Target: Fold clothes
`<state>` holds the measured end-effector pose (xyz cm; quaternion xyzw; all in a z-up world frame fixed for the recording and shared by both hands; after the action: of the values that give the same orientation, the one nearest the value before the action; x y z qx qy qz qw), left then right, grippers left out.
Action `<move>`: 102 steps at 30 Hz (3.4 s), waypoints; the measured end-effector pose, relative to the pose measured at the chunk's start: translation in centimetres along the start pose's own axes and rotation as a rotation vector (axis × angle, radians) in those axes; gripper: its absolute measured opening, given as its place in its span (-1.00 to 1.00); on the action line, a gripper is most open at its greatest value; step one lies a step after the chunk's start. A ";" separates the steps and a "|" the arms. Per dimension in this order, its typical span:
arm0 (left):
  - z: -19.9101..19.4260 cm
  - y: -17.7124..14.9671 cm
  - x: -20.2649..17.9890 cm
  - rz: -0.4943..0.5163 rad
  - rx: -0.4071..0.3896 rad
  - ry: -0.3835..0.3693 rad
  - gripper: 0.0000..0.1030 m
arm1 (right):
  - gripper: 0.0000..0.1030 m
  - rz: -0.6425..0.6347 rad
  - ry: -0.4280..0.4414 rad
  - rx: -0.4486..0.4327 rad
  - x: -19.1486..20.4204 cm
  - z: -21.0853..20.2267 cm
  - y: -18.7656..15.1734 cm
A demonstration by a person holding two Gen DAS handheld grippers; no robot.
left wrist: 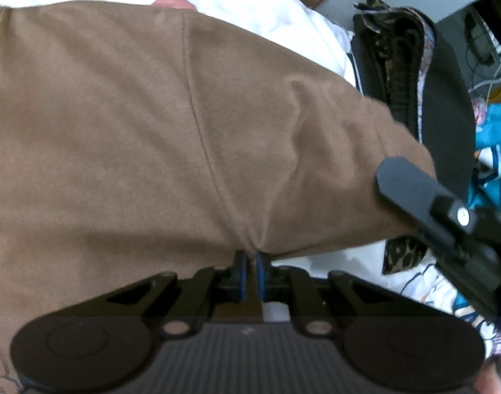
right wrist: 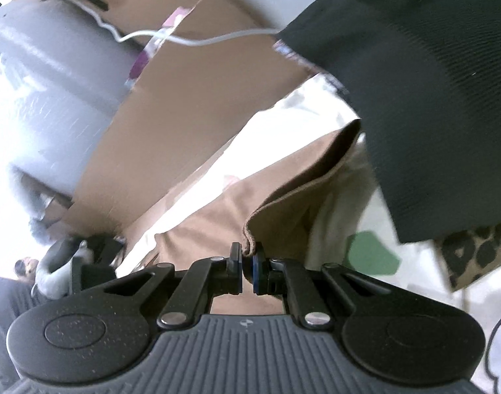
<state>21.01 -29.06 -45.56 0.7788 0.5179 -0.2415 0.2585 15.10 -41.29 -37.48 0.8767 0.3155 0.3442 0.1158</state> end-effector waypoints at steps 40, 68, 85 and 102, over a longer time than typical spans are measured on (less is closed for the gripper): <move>-12.3 0.7 7.9 -0.229 -0.167 0.038 -0.52 | -0.19 -0.440 -0.119 0.134 3.8 0.5 -11.6; -10.7 3.1 7.4 -0.171 -0.161 0.044 -0.50 | -0.20 -0.269 -0.358 -0.091 -3.5 3.7 -0.9; -10.2 3.4 8.3 -0.205 -0.144 0.028 -0.43 | -0.26 -0.345 -0.408 -0.099 -2.3 6.6 -1.7; -10.9 4.1 8.3 -0.189 -0.167 0.037 -0.43 | -0.99 -0.390 -0.366 -0.076 -0.7 6.3 -2.1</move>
<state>28.88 -17.59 -42.10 0.7065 0.6122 -0.2064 0.2888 17.97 -40.02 -43.42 0.8421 0.4389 0.1628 0.2678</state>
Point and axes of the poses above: each gripper's, at about its wrist camera, not at the fingertips, and z roughly the way its jaws point, x to its left, y to its top, the point moved 8 cm from there along z, roughly the way its jaws point, and after that the axes turned 15 degrees about -y, right-handed, at the moved point
